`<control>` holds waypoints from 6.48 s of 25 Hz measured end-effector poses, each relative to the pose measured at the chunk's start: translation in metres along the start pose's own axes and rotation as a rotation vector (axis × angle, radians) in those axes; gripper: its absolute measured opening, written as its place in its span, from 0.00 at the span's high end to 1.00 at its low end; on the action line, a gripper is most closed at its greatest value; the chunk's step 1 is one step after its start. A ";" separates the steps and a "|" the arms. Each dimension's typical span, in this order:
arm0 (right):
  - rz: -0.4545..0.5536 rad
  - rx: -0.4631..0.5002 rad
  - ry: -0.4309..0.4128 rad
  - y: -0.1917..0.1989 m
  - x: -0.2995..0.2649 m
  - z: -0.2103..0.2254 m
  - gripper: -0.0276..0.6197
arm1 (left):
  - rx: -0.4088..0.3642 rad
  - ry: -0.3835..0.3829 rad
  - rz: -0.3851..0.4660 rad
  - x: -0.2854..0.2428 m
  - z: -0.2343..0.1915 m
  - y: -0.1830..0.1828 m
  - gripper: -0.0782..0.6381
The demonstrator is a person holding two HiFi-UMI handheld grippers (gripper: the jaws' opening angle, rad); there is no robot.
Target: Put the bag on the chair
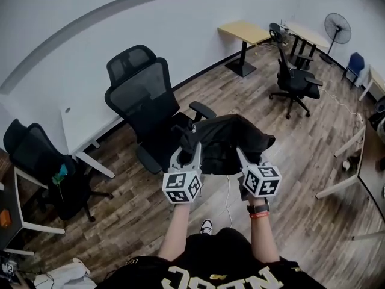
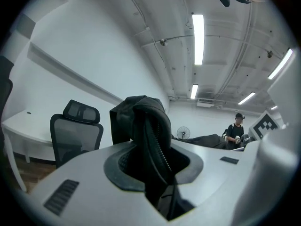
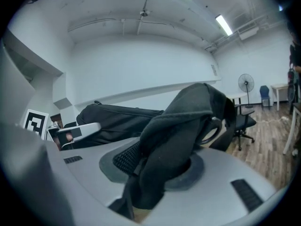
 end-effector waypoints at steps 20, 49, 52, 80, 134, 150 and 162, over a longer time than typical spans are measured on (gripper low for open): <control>-0.171 0.015 -0.428 -0.011 -0.283 0.045 0.74 | -0.071 -0.422 0.061 -0.143 -0.108 0.031 0.73; -0.444 0.030 -0.766 0.044 -0.468 0.000 0.75 | -0.068 -0.839 0.023 -0.176 -0.201 0.070 0.73; -0.457 0.041 -0.762 0.049 -0.485 -0.011 0.75 | -0.056 -0.841 0.018 -0.178 -0.222 0.072 0.73; -0.772 0.103 -0.683 0.227 -0.591 -0.028 0.76 | 0.125 -0.910 -0.250 -0.167 -0.376 0.208 0.73; -0.971 0.150 -0.429 0.442 -0.677 0.057 0.37 | 0.344 -1.152 -0.496 -0.107 -0.533 0.430 0.43; -0.772 0.093 -0.629 0.284 -0.580 0.015 0.40 | 0.275 -1.049 -0.316 -0.145 -0.396 0.287 0.43; -0.496 0.075 -0.690 0.143 -0.527 -0.002 0.50 | 0.049 -0.918 -0.158 -0.172 -0.303 0.154 0.49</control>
Point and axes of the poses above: the fingertips, and each gripper's own axes: x backward along the fingers, z to its right, y out of its underside, the point moved 9 cm from there along x, backward along the fingers, and after that the axes turned 10 degrees about z, right-handed, at the moved point
